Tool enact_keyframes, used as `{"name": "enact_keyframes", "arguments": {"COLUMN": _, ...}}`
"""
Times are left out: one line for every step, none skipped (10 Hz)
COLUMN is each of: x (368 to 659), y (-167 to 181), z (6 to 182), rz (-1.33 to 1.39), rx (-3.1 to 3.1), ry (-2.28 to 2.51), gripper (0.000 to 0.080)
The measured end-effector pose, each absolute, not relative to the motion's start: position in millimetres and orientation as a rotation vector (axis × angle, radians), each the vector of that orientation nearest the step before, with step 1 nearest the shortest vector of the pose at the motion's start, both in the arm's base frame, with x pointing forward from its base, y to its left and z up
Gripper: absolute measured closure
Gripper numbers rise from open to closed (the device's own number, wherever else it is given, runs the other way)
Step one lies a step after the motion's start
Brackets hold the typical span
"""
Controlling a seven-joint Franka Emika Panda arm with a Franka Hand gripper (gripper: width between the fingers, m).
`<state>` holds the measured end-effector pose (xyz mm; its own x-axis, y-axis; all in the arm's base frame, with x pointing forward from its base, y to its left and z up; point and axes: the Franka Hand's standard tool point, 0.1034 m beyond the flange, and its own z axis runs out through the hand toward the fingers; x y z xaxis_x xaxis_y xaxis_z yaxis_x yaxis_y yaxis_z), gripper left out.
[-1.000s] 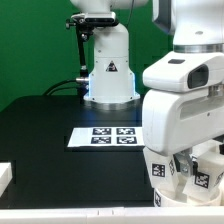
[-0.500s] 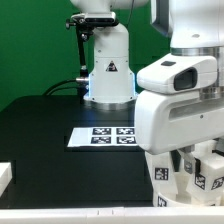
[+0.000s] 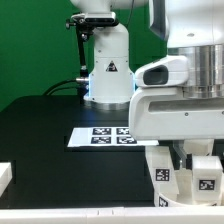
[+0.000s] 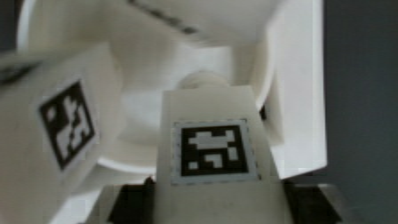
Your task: Assemble stool
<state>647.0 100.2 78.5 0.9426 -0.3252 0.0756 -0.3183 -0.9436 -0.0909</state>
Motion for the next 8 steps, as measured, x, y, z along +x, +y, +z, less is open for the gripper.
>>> {"name": "enact_keyframes", "arguments": {"x": 647.0, "y": 99.7, "z": 78.5, "rz": -0.133, "rx": -3.005, "ry": 0.571, "gripper": 0.0466}}
{"name": "enact_keyframes", "arguments": {"x": 646.9, "y": 99.0, "z": 78.5, "rz": -0.129, "rx": -2.982, "ry": 0.673, "gripper": 0.0465}}
{"name": "enact_keyframes", "arguments": {"x": 646.7, "y": 98.7, "z": 78.5, "rz": -0.122, "rx": -2.954, "ry": 0.775, "gripper": 0.0465}}
{"name": "enact_keyframes", "arguments": {"x": 645.7, "y": 100.0, "z": 78.4, "rz": -0.107, "rx": -2.887, "ry": 0.991, "gripper": 0.0465}}
{"name": "enact_keyframes", "arguments": {"x": 641.7, "y": 106.4, "z": 77.2, "rz": -0.08, "rx": -2.77, "ry": 1.303, "gripper": 0.0465}}
{"name": "enact_keyframes", "arguments": {"x": 640.5, "y": 107.8, "z": 76.3, "rz": -0.077, "rx": -2.588, "ry": 1.632, "gripper": 0.0465}}
{"name": "enact_keyframes", "arguments": {"x": 639.9, "y": 107.1, "z": 76.1, "rz": -0.073, "rx": -2.514, "ry": 1.74, "gripper": 0.0465}}
{"name": "enact_keyframes", "arguments": {"x": 639.7, "y": 107.5, "z": 76.0, "rz": -0.07, "rx": -2.481, "ry": 1.785, "gripper": 0.0464}}
